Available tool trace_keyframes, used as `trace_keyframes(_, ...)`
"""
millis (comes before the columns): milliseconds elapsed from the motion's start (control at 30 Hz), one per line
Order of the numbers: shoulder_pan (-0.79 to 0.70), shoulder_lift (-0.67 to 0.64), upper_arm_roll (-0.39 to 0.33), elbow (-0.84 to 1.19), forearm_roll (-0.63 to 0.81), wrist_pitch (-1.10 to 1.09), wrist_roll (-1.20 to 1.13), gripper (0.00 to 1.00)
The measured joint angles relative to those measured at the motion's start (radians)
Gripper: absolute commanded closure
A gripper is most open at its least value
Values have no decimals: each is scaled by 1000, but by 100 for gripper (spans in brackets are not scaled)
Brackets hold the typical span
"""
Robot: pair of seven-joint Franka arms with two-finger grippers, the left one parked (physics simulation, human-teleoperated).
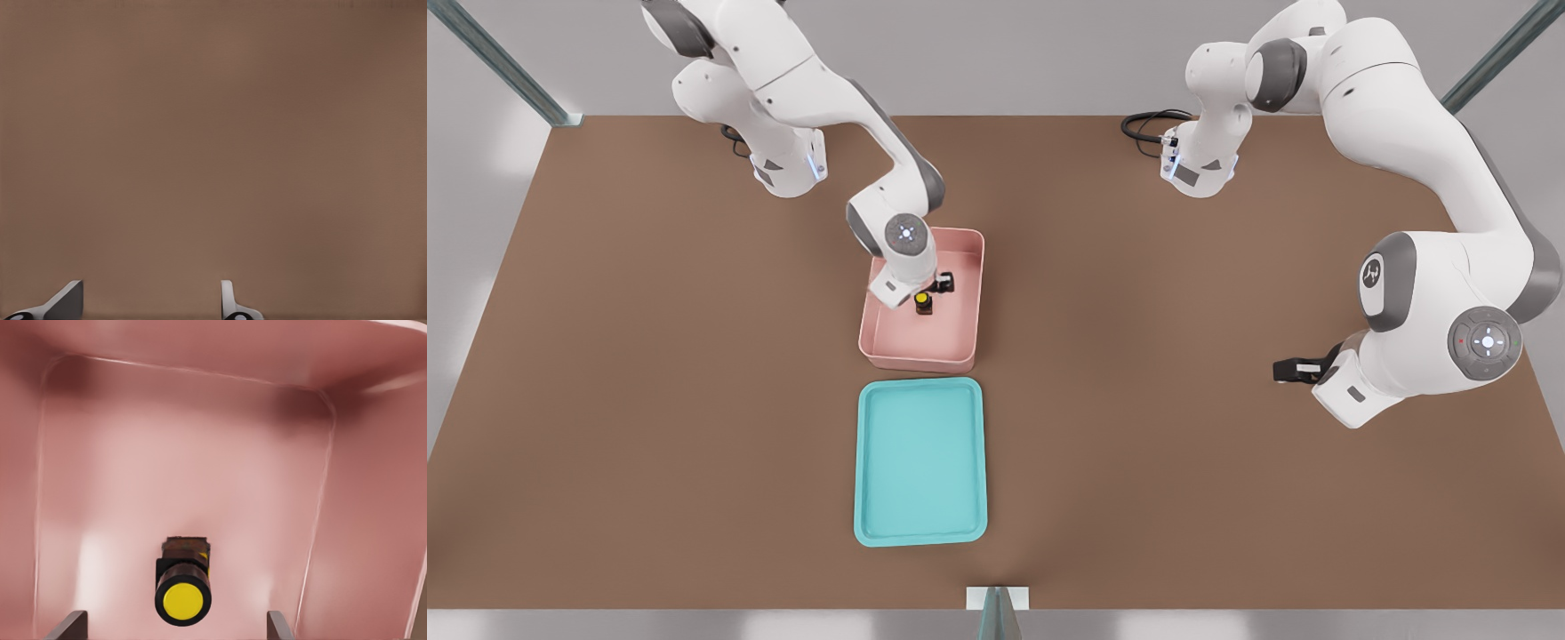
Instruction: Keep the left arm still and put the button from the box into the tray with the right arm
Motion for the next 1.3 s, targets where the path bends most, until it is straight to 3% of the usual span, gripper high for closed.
trace_keyframes(167,5,44,1,-9,-1,83,103,0)
trace_keyframes(467,-1,9,2,-100,-3,173,227,0)
trace_keyframes(600,-2,10,2,-101,-3,189,265,17)
trace_keyframes(700,-3,15,2,-101,-2,200,289,39)
trace_keyframes(733,-3,15,2,-101,-1,203,297,41)
trace_keyframes(1233,2,32,2,-101,-2,219,369,37)
trace_keyframes(1267,4,32,2,-101,-2,219,373,37)
trace_keyframes(1300,4,32,2,-101,-1,220,376,45)
